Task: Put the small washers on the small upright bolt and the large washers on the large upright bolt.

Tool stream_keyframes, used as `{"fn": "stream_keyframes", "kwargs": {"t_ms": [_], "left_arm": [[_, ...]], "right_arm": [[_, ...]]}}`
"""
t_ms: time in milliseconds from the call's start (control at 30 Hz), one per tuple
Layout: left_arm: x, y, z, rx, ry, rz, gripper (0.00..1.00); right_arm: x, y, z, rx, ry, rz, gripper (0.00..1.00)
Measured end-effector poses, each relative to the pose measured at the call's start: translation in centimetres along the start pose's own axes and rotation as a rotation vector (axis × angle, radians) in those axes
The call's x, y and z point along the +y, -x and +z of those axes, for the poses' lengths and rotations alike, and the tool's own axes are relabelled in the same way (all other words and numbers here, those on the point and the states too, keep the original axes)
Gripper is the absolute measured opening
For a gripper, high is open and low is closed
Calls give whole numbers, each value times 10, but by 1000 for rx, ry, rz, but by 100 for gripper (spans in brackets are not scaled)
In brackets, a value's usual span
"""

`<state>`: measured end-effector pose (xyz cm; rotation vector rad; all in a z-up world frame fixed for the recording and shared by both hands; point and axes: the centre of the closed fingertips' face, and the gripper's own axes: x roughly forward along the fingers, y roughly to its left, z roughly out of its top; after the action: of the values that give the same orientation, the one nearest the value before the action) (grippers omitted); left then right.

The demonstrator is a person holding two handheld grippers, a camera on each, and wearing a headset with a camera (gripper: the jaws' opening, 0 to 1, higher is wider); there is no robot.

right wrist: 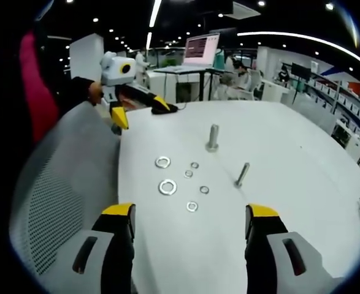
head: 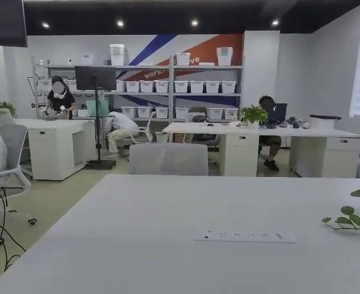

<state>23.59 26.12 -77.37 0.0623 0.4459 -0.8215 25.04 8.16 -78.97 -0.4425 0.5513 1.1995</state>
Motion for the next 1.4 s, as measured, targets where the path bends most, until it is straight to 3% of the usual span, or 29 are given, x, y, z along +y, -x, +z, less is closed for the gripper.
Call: {"fn": "stream_keyframes", "kwargs": {"t_ms": [400,667,933,1400], "left_arm": [[-1,-1,-2,3,7,-2,72],[-2,-1,-2,11,-8,3,71],[-7,-2,-6,29,-30,1,71],[-11,-2,-9,44,-40,-3,71]], "right_arm": [[6,-5,2,49,31,26,69],[19,-32,10,103,109,93,64],[29,-56,15,138,139,155,57],[40,-89,6,243,179,195,43]]}}
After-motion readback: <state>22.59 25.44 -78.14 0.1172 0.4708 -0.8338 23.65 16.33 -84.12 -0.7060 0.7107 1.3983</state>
